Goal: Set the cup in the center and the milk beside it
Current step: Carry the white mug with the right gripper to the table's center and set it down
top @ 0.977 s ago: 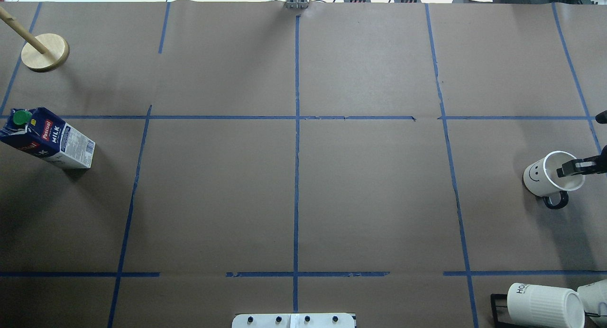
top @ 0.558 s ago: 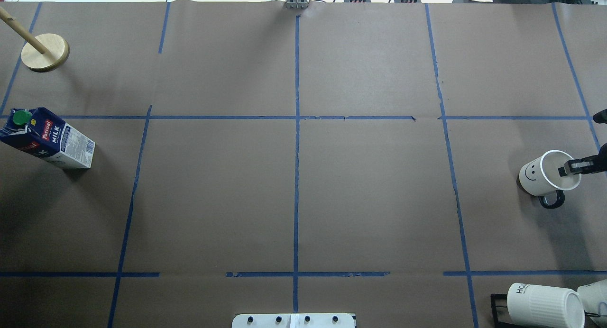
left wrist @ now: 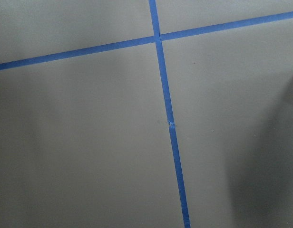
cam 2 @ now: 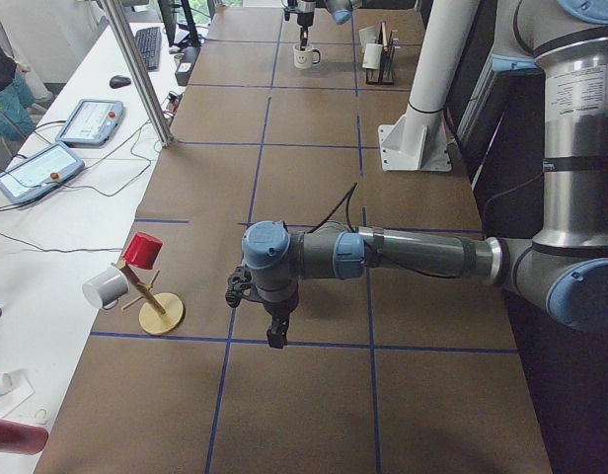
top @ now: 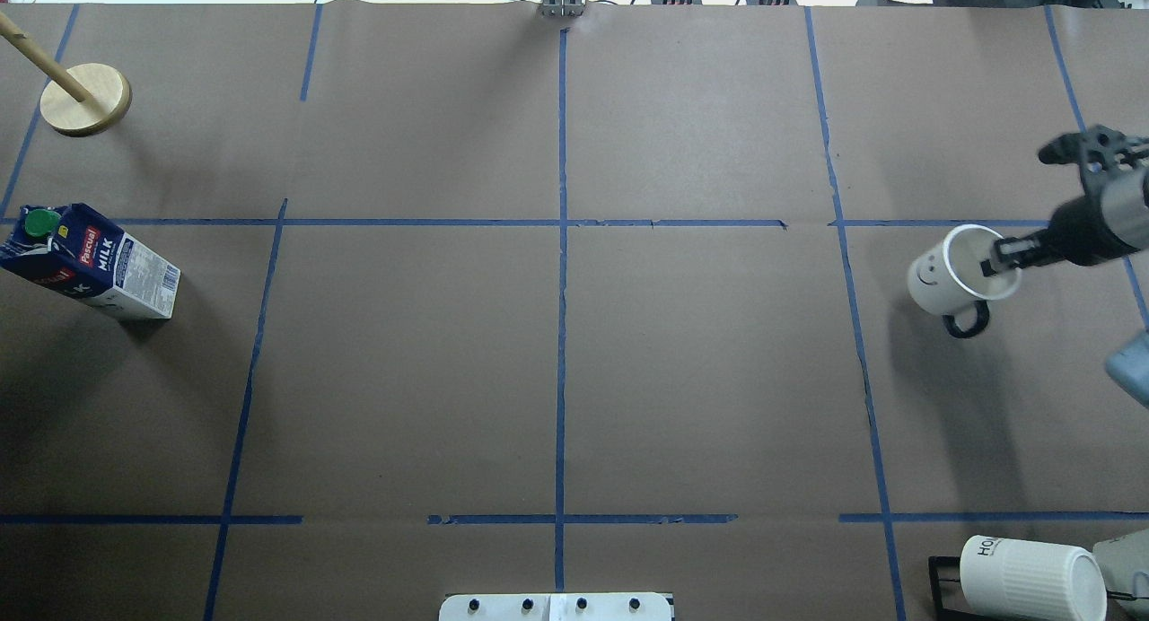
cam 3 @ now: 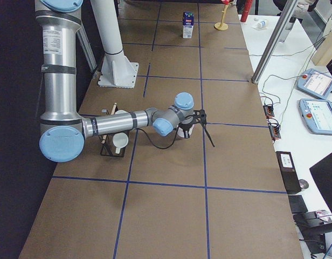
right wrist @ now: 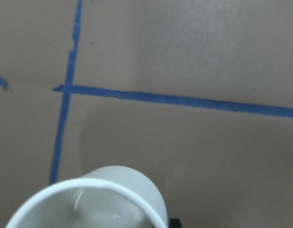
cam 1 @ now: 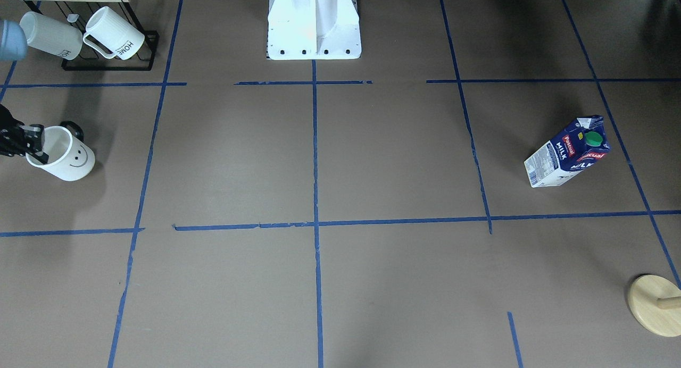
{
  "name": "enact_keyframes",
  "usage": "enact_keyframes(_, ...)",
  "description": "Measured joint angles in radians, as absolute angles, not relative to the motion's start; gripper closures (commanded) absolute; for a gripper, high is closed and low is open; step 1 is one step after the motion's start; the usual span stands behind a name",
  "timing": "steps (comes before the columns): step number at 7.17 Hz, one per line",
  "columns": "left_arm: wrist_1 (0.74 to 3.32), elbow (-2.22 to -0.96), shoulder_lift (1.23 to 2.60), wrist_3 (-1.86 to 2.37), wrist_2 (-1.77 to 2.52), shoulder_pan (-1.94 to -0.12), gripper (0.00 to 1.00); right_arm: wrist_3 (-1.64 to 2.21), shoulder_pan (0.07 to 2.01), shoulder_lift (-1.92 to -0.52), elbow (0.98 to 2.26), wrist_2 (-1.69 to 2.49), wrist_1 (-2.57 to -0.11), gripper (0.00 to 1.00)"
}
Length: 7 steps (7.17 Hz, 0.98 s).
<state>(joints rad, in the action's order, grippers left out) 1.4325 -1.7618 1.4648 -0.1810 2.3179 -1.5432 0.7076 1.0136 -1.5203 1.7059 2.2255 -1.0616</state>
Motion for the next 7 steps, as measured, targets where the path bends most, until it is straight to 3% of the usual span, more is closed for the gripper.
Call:
enact_keyframes(2,1.433,-1.761,1.465,-0.181,2.318,-1.543,0.00,0.709,0.915,-1.258,1.689,2.162,-1.299,0.99)
enact_keyframes(4,1.434,-1.761,1.465,-0.181,2.319,-1.543,0.00,0.805,0.814,-0.980,1.580,2.076,-1.492,0.99)
enact_keyframes(7,1.434,-1.761,1.466,-0.181,2.355,-1.542,0.00,1.009,0.724,-0.766,1.414,2.024,-1.525,0.98)
